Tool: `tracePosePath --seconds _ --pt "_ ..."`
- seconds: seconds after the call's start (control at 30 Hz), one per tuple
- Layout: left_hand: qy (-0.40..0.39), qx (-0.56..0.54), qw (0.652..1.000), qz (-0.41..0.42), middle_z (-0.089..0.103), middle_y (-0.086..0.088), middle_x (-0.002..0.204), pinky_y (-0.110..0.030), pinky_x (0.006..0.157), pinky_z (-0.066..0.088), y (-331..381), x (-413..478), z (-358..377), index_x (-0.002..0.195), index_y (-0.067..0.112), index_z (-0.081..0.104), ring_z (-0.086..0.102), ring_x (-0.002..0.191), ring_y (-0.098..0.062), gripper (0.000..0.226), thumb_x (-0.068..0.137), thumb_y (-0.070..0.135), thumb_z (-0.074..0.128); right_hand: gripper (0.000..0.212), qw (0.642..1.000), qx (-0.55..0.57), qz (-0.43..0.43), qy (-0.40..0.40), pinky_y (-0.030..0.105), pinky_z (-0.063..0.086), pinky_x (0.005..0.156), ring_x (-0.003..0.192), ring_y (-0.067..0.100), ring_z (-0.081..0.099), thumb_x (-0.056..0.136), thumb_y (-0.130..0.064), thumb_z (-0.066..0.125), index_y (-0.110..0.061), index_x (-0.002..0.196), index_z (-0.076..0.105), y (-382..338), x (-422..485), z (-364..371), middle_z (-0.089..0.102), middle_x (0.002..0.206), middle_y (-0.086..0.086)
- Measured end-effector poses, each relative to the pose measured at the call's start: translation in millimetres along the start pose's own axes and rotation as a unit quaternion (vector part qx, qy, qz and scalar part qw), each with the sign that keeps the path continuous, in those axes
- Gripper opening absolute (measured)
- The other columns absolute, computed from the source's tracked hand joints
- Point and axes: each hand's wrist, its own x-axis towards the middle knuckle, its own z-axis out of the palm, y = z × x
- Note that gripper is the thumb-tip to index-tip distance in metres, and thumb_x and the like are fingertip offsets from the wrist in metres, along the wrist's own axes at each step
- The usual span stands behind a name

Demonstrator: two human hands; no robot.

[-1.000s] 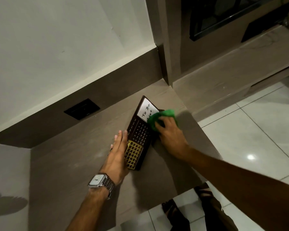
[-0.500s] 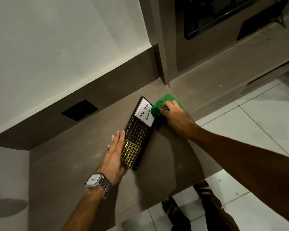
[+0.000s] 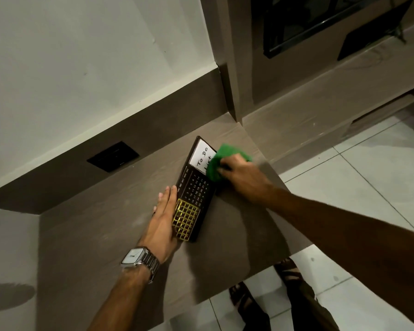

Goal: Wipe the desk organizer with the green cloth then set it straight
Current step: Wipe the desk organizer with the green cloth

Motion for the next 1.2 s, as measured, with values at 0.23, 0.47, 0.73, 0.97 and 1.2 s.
tracePosePath --seconds 0.23,0.47,0.73,0.97,1.2 --pt "0.003 -0.032 0.999 -0.016 -0.012 0.007 0.156 -0.042 0.115 -0.005 -1.4 6.4 4.9 0.143 0.041 -0.014 -0.012 0.143 -0.015 0.135 0.056 0.011 0.085 0.042 0.986 0.031 0.151 0.058 0.044 0.053 0.079 0.108 0.034 0.046 0.085 -0.005 0.061 -0.008 0.127 0.057 -7.7 9.3 2.8 0.049 0.125 0.02" --pt "0.046 -0.127 0.991 -0.014 0.005 0.001 0.158 -0.058 0.117 0.012 2.6 8.3 8.4 0.142 0.044 -0.003 0.004 0.146 -0.023 0.08 0.088 0.021 0.051 0.051 0.981 0.187 0.043 0.002 0.044 0.051 0.089 0.118 0.031 0.046 0.086 -0.015 0.067 -0.015 0.134 0.051 -113.3 -65.1 29.4 0.048 0.131 0.015" --pt "0.021 -0.03 0.999 -0.004 -0.01 0.004 0.158 -0.043 0.119 -0.001 4.6 2.8 6.3 0.143 0.037 -0.013 -0.011 0.144 -0.014 0.13 0.06 0.008 0.083 0.064 0.971 0.173 0.002 0.166 0.059 0.027 0.109 0.14 0.036 0.027 0.078 -0.005 0.066 -0.023 0.136 0.048 -79.6 -6.1 -5.7 0.045 0.145 0.009" --pt "0.027 -0.028 0.999 0.018 -0.009 0.004 0.157 -0.036 0.116 -0.003 4.5 -2.0 0.3 0.146 0.033 -0.011 -0.009 0.144 -0.014 0.118 0.068 0.003 0.073 0.074 0.992 0.1 -0.081 0.009 0.062 0.034 0.105 0.144 0.038 0.007 0.082 0.002 0.065 -0.021 0.146 0.036 -61.4 -48.7 31.6 0.023 0.157 0.009" --pt "0.003 -0.032 0.999 -0.004 -0.009 0.003 0.158 -0.045 0.12 0.003 6.9 -2.4 -2.7 0.147 0.03 -0.01 -0.008 0.145 -0.015 0.121 0.063 -0.005 0.071 0.073 0.979 0.079 -0.18 0.05 0.049 0.048 0.09 0.139 0.04 0.024 0.071 0.0 0.071 -0.02 0.137 0.049 -61.6 -17.9 13.4 0.035 0.152 0.009"
